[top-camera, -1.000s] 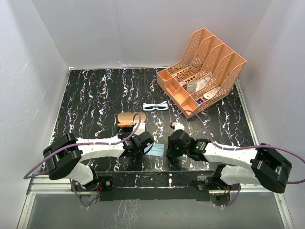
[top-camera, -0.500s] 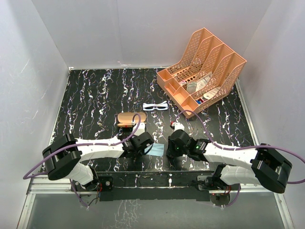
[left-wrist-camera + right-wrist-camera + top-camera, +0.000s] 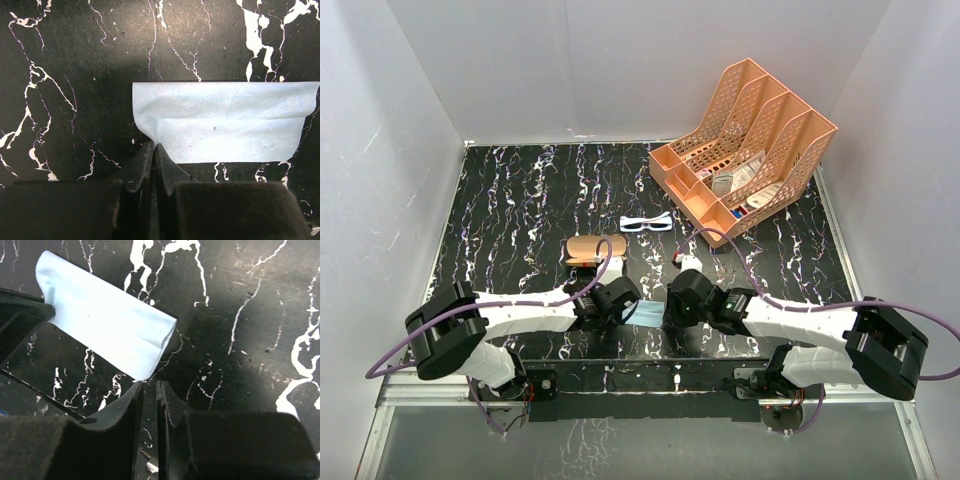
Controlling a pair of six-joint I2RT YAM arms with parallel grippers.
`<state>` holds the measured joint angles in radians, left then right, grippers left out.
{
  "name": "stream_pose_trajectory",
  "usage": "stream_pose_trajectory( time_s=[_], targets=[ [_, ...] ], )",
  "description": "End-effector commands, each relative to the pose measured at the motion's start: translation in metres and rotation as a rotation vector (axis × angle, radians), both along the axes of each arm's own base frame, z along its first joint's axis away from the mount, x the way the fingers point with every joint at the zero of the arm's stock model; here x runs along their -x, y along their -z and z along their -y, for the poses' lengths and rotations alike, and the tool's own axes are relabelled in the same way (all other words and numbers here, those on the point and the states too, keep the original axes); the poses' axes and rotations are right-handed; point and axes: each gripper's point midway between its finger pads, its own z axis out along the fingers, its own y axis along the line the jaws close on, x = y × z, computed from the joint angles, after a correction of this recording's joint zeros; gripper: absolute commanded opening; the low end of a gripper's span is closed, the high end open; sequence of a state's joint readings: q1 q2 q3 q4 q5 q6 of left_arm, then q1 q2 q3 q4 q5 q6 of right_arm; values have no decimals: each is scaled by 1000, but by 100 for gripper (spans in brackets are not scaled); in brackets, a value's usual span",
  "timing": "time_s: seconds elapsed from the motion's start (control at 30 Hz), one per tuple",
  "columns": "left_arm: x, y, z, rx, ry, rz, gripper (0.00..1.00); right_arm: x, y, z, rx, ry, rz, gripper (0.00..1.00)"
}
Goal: Organize the sunglasses
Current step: Pick up the glasses cleaning cloth from the center of the board.
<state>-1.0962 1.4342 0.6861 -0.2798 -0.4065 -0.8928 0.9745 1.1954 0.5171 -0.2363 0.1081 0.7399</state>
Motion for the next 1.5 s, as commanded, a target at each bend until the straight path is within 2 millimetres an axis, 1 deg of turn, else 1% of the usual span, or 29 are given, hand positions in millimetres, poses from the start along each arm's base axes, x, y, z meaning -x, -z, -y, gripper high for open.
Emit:
stream_pose_trajectory(
  time_s=[0.0,0.13,0.27,0.33,0.43,0.53,0.8,1.1,1.47],
  targets=[
    [21,13,-4,23,36,-83,0,-8,-19,-20,-31,38,18,18],
    [22,7,7,92,55,-79,0,-3,-13,-27,10,54,-3,20],
    [23,8,8,113,64,-78,0,-1,-8,-30,55,94,-20,20],
    [23,2,11,142,71,-66,0,-1,-6,-29,70,115,-29,20],
    [24,1,12,160,76,-62,0,-1,-3,-30,80,135,-36,20],
    [24,1,10,165,77,-59,0,-3,-1,-27,104,168,-29,20],
    [26,-1,9,178,88,-52,0,-8,-4,-16,137,228,-3,20],
    [26,-1,10,183,95,-52,0,-12,-6,-16,143,239,15,20],
    [27,0,10,186,90,-54,0,-15,1,-12,170,216,34,21]
  ],
)
